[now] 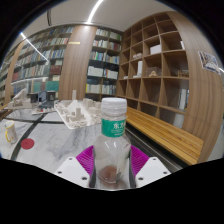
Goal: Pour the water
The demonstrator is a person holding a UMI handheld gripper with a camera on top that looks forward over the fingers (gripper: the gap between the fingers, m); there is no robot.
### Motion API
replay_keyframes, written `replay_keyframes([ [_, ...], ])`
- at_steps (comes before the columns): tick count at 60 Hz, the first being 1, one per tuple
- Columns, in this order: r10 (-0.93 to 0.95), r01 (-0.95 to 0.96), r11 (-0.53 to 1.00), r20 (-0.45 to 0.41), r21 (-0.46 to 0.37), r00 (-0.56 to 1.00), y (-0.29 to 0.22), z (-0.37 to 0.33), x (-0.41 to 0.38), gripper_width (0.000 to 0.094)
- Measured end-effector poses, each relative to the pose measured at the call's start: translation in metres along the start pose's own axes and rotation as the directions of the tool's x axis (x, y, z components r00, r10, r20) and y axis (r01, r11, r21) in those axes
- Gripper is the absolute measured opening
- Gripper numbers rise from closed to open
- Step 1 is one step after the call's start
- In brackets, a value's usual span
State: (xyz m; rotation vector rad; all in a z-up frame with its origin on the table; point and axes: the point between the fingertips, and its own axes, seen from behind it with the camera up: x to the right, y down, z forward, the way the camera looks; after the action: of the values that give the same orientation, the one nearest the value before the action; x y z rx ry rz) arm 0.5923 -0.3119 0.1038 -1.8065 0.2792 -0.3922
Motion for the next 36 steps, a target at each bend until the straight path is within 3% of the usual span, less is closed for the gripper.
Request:
replay_keyframes([
  [7, -0.099, 0.102, 0.994, -0.079, 0.045, 0.992, -0.048, -0.011, 0.001, 0.0455],
  [19, -0.419, 0.467, 0.873, -0.279, 0.136, 0.864, -0.177, -0.027, -0.045, 0.0456],
  [28, -0.687, 0.805, 0.571, -0.444, 0.161, 0.576, -0.263, -0.036, -0.134, 0.0454],
  [36, -0.813, 0.969, 0.206, -0.529, 0.134, 0.246, -0.293, -0.040, -0.241, 0.0452],
])
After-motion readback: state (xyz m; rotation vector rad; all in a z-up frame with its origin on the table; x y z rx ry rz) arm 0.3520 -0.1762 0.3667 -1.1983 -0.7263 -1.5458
